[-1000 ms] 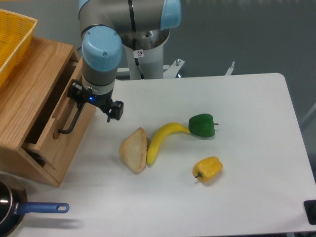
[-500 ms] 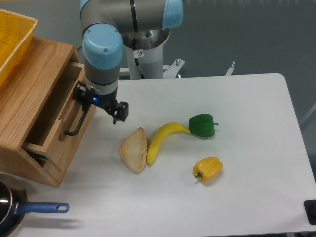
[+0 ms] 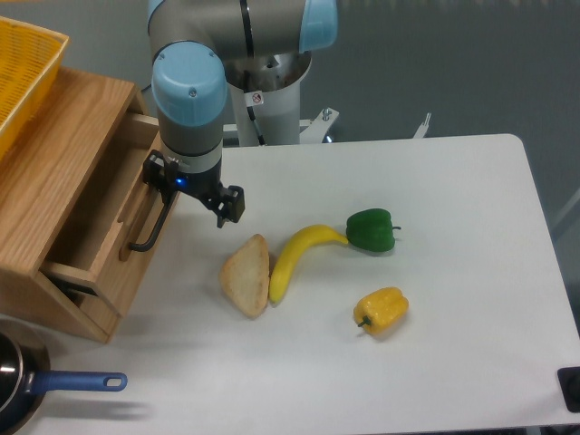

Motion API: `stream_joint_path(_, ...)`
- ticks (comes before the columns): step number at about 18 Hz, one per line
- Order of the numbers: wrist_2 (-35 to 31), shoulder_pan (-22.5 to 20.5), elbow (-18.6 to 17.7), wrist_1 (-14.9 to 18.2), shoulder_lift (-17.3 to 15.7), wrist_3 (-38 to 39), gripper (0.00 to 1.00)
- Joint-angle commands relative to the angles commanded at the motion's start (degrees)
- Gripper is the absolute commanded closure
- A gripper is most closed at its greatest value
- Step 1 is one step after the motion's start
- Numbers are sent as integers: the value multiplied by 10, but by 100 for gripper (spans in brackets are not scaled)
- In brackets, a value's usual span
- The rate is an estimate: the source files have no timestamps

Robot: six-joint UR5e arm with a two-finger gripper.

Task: Slide the top drawer open
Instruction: 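Pull the handle outward, sliding the drawer out of the cabinet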

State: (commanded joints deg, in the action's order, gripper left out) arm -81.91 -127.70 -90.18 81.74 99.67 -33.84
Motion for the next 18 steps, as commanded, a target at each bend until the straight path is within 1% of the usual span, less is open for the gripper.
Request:
stream_joint_path(5, 0, -16, 7, 2, 0, -9, 0)
stream_joint_path(7, -10, -18, 10, 3, 0, -21, 0)
stream_joint_path(18, -21, -46, 11, 5, 2, -47, 0)
